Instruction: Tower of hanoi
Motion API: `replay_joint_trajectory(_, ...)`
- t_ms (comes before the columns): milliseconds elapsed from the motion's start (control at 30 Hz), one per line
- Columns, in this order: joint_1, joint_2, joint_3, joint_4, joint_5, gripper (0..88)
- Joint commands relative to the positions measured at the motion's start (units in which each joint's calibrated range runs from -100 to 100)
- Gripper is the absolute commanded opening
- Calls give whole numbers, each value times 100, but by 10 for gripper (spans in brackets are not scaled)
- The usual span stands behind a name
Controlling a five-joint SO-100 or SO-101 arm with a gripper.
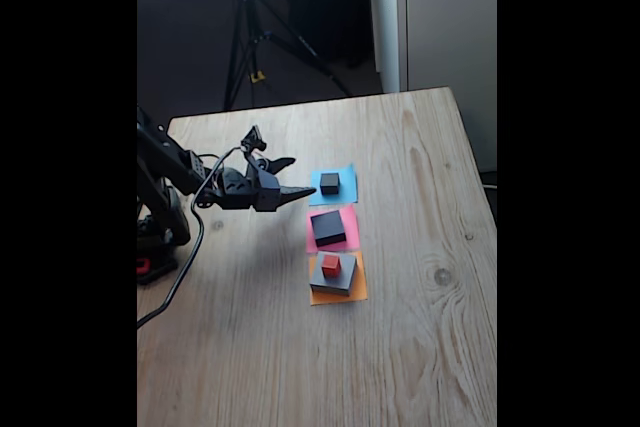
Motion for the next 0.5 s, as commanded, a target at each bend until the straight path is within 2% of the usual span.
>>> replay_joint_trajectory(0,60,229,-408,-164,-232,375)
replay_joint_trajectory(467,-158,1804,-944,-1314,-399,363)
